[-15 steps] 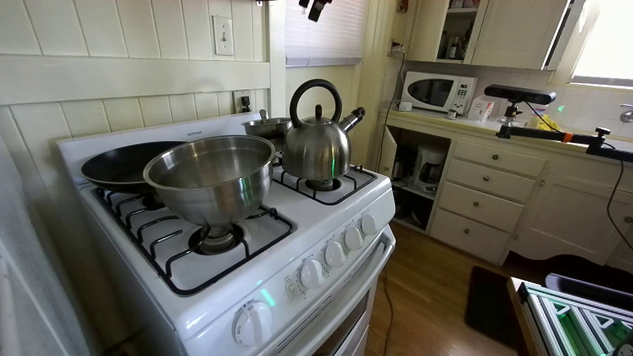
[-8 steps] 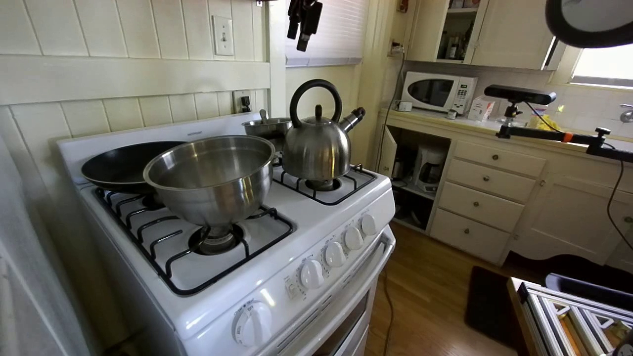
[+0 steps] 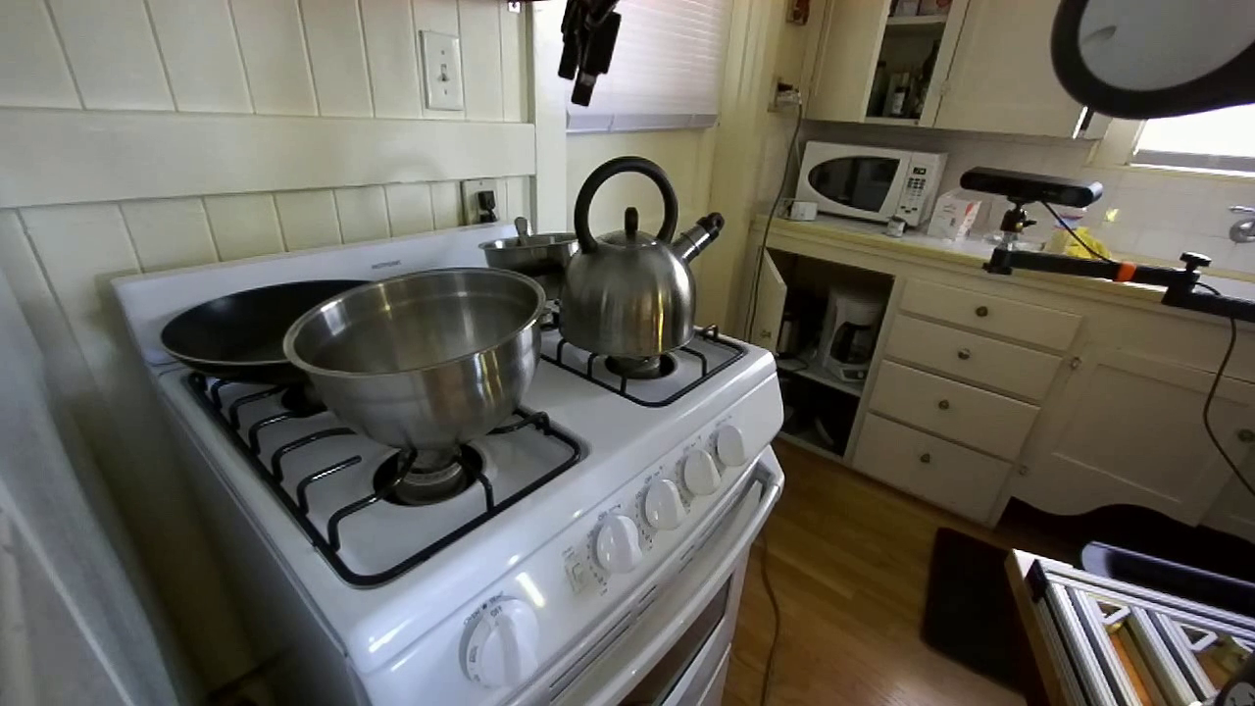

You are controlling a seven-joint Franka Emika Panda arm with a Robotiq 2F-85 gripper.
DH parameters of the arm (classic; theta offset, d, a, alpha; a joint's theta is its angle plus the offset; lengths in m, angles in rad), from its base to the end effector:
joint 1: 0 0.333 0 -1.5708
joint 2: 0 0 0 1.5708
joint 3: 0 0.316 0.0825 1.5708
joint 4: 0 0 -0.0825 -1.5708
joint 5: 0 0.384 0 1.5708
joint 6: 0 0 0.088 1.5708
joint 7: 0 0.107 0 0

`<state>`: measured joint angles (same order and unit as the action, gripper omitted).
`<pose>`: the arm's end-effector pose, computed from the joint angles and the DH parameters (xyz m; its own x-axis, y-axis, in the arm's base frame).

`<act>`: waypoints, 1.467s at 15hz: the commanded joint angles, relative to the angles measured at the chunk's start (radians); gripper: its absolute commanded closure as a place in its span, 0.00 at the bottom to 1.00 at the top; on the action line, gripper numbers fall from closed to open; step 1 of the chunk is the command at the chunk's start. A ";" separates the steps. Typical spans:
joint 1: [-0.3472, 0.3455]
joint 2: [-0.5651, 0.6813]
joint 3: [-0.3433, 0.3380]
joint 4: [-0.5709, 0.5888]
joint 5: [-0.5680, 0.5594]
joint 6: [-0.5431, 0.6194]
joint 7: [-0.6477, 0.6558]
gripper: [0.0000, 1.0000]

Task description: Put the smaller silver bowl inside the bigger silver bowl

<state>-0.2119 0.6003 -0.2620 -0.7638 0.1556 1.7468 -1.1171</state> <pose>0.6814 -0.2456 0.6475 0.7190 0.6729 0.1737 0.5957 -0.7254 0.3448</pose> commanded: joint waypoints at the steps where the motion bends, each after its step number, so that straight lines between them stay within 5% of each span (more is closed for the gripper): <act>1: -0.007 0.110 0.008 0.126 0.014 0.040 0.050 0.00; 2: -0.048 0.130 0.093 0.161 -0.040 0.033 0.092 0.00; 10: -0.088 0.257 0.200 0.265 -0.047 -0.125 0.264 0.00; 12: -0.112 0.266 0.257 0.277 -0.014 -0.229 0.163 0.00; 13: -0.083 0.222 0.202 0.194 -0.022 -0.134 0.210 0.00; 16: -0.098 0.236 0.240 0.215 -0.022 -0.182 0.184 0.00; 22: -0.016 0.259 0.161 0.239 -0.105 -0.119 0.415 0.00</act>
<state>-0.2711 0.8364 -0.0640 -0.5487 0.0957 1.6194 -0.7968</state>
